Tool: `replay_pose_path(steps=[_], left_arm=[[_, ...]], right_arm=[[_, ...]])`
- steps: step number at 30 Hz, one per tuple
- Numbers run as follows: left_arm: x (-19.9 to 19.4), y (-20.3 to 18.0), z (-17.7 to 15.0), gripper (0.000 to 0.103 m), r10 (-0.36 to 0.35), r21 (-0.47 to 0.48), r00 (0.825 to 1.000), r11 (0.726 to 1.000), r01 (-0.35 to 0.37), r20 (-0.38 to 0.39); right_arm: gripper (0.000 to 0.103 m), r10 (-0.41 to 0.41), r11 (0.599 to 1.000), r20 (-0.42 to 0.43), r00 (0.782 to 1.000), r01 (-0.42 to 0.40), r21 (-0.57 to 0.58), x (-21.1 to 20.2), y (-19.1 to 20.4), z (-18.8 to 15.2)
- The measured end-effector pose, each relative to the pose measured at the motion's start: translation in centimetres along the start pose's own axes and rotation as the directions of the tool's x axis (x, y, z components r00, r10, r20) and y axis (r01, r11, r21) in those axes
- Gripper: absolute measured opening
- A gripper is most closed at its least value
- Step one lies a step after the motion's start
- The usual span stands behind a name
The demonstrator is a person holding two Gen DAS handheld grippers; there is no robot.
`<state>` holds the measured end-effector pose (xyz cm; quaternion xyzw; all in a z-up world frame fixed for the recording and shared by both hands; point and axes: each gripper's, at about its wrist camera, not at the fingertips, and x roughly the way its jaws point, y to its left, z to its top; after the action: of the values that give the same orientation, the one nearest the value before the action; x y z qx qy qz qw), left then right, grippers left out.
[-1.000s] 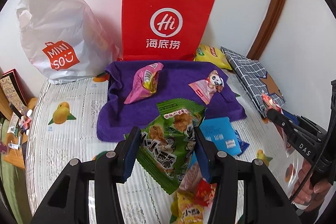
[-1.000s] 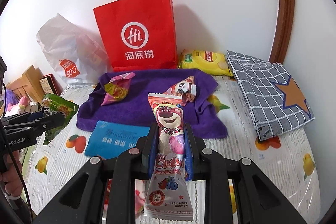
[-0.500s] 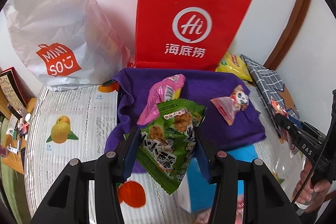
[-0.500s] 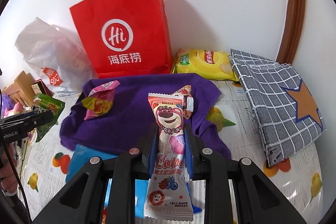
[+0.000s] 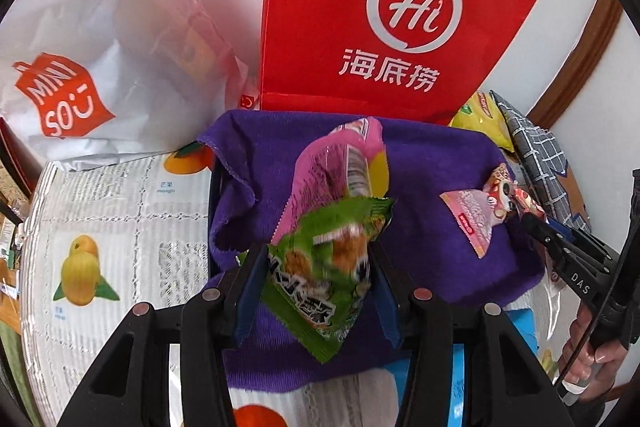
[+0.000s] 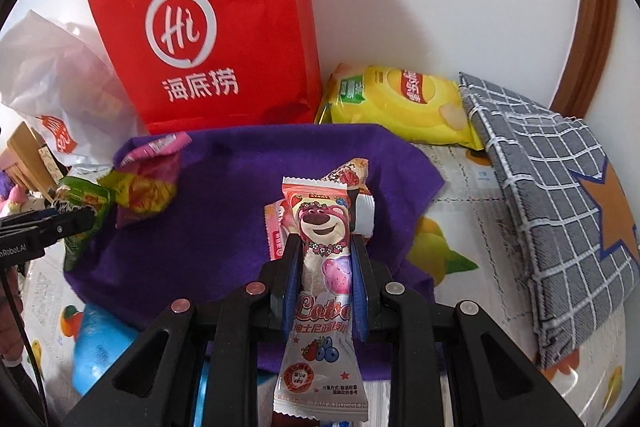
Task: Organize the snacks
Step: 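Carry the green snack bag and Lotso candy with both tools toward the purple towel, then open both tools to drop the green bag and Lotso candy on the towel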
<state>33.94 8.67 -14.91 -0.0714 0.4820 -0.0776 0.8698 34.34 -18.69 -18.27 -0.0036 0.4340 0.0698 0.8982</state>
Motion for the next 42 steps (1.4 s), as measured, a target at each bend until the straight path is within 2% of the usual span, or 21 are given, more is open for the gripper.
replay_pose_path(steps=[16, 17, 18, 20, 25, 35, 42], left_arm=[[3.2, -0.3, 0.1, 0.048, -0.01, 0.005, 0.998, 1.0, 0.01, -0.063], [3.2, -0.3, 0.1, 0.048, -0.008, 0.009, 0.998, 1.0, 0.009, -0.063], [3.1, -0.2, 0.1, 0.048, -0.007, 0.012, 0.998, 1.0, 0.008, -0.064], [2.9, -0.2, -0.1, 0.054, -0.006, 0.016, 0.997, 1.0, 0.008, -0.074], [1.8, -0.4, -0.7, 0.065, 0.03, 0.037, 0.998, 0.999, -0.027, -0.062], [-2.2, -0.4, -2.5, 0.065, 0.057, 0.034, 0.998, 0.998, -0.056, -0.014], [-4.2, -0.8, -3.9, 0.065, 0.051, 0.033, 0.999, 0.998, -0.051, 0.001]], right_arm=[[0.027, 0.0, 0.998, -0.009, 1.0, 0.0, -0.056, 2.9, 0.6, -0.2], [0.033, 0.002, 0.998, -0.017, 1.0, -0.003, -0.058, 2.8, 0.7, -0.3], [0.044, 0.002, 0.998, -0.023, 1.0, -0.003, -0.062, 2.7, 0.6, -0.3], [0.056, 0.009, 0.997, -0.01, 1.0, -0.01, -0.074, 2.1, 0.6, -0.4], [0.058, 0.002, 0.997, 0.03, 1.0, 0.001, -0.08, -0.1, 0.5, -1.2], [0.058, -0.038, 0.997, 0.05, 0.998, 0.041, -0.058, -4.6, -0.8, -4.2], [0.056, 0.025, 0.998, -0.02, 0.999, -0.026, -0.056, -5.4, -1.6, -8.2]])
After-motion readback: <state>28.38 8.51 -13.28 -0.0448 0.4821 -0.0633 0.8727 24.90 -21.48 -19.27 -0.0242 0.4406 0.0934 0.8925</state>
